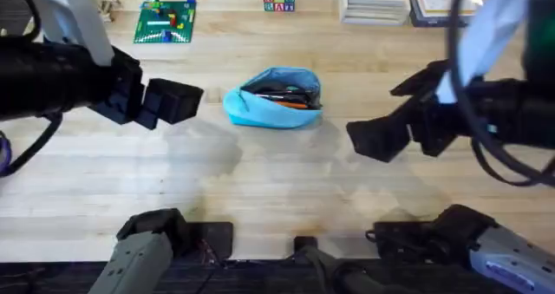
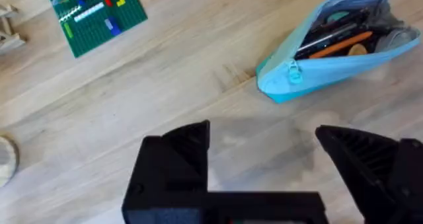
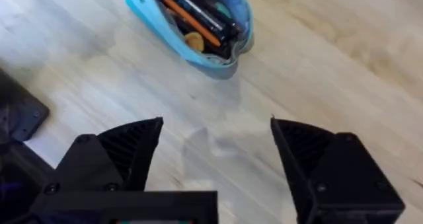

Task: Unzip the bag, pick up the pens from the table one at a time and place them inside, then zip the bag closed.

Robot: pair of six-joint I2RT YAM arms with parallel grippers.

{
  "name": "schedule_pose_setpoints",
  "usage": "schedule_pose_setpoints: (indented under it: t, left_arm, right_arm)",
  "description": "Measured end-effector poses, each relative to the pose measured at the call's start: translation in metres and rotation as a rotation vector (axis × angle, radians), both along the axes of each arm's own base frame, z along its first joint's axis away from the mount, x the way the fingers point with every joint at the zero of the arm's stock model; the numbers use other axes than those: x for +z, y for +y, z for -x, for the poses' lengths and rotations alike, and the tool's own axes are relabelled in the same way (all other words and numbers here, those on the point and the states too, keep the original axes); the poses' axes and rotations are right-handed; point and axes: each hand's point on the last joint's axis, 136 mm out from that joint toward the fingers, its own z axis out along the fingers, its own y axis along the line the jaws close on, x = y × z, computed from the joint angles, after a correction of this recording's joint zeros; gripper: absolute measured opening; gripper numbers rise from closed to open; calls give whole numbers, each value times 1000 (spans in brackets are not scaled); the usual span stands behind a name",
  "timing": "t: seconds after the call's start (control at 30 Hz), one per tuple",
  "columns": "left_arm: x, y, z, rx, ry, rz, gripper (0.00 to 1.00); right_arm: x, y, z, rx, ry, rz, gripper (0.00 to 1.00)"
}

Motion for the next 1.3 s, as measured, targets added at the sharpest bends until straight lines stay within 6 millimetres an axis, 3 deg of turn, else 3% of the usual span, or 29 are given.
schedule_pose_setpoints:
  t: [0.13, 0.27, 0.77, 0.9, 0.93, 1.3]
  left_arm:
    - [0, 10, -5, -10, -11, 30, 991]
    - [-3, 18, -11, -27, -17, 64, 992]
    - [-26, 51, -30, -56, 16, 133, 993]
    - [-32, 64, -30, -41, 17, 155, 993]
    - [-38, 76, -31, -26, 22, 191, 994]
    - [-44, 81, -36, -50, 8, 231, 993]
  right_arm:
    - [-12, 15, -2, 14, 78, 10, 998]
    - [-10, 39, -1, 54, 116, 6, 997]
    - [-32, 124, -4, 66, 253, -51, 997]
    - [-38, 139, -2, 30, 279, -68, 997]
    - [-44, 154, -1, -2, 282, -84, 998]
    - [-61, 186, -15, -116, 306, -158, 997]
